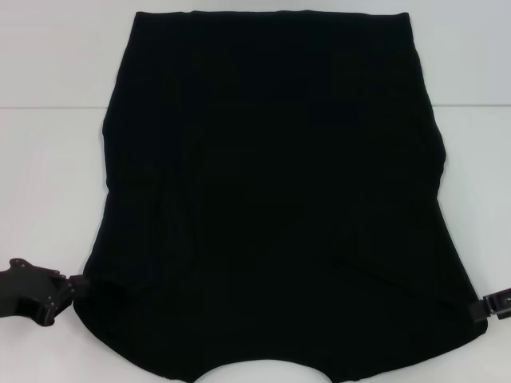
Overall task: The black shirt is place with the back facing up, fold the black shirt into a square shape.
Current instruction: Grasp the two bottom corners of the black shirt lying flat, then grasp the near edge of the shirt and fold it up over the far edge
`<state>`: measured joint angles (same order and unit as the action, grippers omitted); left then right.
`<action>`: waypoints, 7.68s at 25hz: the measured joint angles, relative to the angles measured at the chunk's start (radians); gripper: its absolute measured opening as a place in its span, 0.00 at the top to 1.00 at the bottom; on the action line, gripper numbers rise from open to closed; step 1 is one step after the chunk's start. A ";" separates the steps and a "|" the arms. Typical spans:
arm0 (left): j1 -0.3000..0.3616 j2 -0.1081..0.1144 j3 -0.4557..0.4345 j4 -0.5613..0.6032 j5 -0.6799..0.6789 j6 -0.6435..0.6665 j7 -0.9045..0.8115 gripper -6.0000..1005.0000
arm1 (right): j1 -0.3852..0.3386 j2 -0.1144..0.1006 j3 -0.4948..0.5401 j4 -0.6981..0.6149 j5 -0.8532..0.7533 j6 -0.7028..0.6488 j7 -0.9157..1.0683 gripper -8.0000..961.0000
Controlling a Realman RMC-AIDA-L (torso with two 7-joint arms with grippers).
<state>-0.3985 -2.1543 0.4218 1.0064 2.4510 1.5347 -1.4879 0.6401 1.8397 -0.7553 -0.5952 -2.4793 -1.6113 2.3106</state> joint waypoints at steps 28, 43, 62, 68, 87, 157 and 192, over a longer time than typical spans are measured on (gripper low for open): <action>-0.015 0.006 0.000 -0.002 0.000 -0.013 0.000 0.99 | 0.029 0.035 0.021 -0.026 -0.050 0.005 0.009 0.18; -0.025 0.009 0.000 -0.009 0.000 -0.025 0.000 0.99 | 0.010 0.031 0.021 -0.023 -0.053 0.021 0.013 0.18; -0.029 0.013 0.000 -0.012 0.000 -0.027 0.000 0.99 | 0.019 0.047 0.018 -0.017 -0.080 0.037 0.015 0.18; -0.030 0.013 0.000 -0.013 0.000 -0.033 0.000 0.99 | 0.030 0.056 0.017 -0.017 -0.081 0.034 0.015 0.18; -0.031 0.014 0.000 -0.025 0.000 -0.042 0.007 0.99 | 0.066 0.083 -0.004 -0.024 -0.078 0.009 0.027 0.18; -0.058 0.074 -0.371 -0.214 -0.092 0.229 -0.056 0.99 | -0.125 0.096 0.508 0.026 0.015 -0.039 -0.584 0.94; -0.563 0.146 -0.353 -0.710 -0.391 -0.981 0.210 0.99 | 0.377 0.161 0.405 0.265 0.212 1.096 -0.548 0.93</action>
<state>-0.9618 -2.0084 0.0690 0.2967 2.0599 0.5532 -1.2783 1.0170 2.0002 -0.3505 -0.3304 -2.2671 -0.5148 1.7624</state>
